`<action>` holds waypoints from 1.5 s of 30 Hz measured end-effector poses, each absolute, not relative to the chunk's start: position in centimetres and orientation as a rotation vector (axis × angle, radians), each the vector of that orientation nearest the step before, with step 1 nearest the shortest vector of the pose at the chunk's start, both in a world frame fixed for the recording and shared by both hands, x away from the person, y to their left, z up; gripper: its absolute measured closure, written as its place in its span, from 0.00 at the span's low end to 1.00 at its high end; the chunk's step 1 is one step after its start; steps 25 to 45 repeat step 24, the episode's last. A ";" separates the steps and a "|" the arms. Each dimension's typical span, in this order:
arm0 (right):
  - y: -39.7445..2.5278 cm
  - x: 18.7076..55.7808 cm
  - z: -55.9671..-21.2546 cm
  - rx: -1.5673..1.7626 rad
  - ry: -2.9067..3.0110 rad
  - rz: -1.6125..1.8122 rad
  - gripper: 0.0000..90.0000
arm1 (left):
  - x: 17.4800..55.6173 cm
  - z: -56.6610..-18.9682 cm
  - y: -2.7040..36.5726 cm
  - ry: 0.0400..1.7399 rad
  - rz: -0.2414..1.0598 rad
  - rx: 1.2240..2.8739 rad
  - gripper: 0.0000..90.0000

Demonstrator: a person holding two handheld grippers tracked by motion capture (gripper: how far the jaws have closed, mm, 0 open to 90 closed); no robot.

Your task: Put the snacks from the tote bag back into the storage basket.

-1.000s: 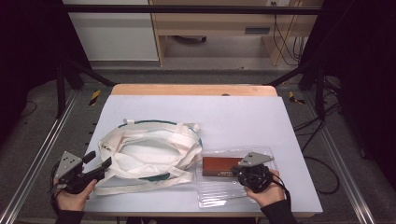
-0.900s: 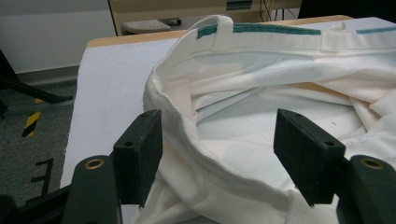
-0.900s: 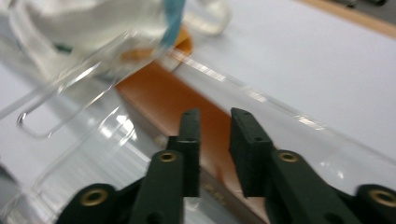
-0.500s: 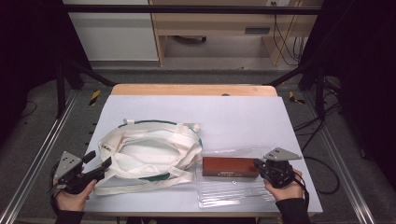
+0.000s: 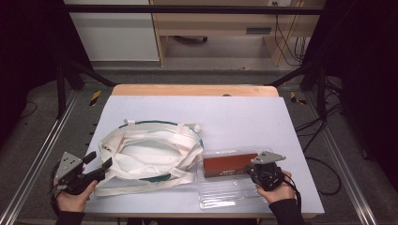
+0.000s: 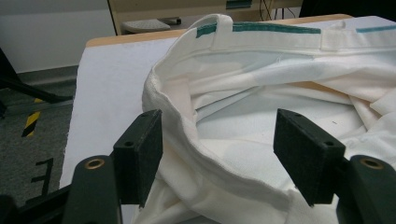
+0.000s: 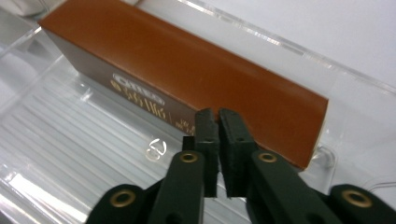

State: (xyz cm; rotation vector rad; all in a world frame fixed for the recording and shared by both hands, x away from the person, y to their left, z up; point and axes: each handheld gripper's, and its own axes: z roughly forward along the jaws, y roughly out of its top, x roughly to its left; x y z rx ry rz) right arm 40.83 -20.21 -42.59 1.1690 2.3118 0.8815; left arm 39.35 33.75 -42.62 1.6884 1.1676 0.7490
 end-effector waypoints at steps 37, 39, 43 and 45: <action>-28.5 39.7 -40.8 1.318 1.810 1.161 0.17 | 39.3 -42.4 34.0 1.162 0.726 1.670 0.20; -28.5 39.7 -40.8 1.318 1.810 1.161 0.17 | 39.3 -42.4 34.0 1.162 0.726 1.670 0.20; -28.5 39.7 -40.8 1.318 1.810 1.161 0.17 | 39.3 -42.4 34.0 1.162 0.726 1.670 0.20; -28.5 39.7 -40.8 1.318 1.810 1.161 0.17 | 39.3 -42.4 34.0 1.162 0.726 1.670 0.20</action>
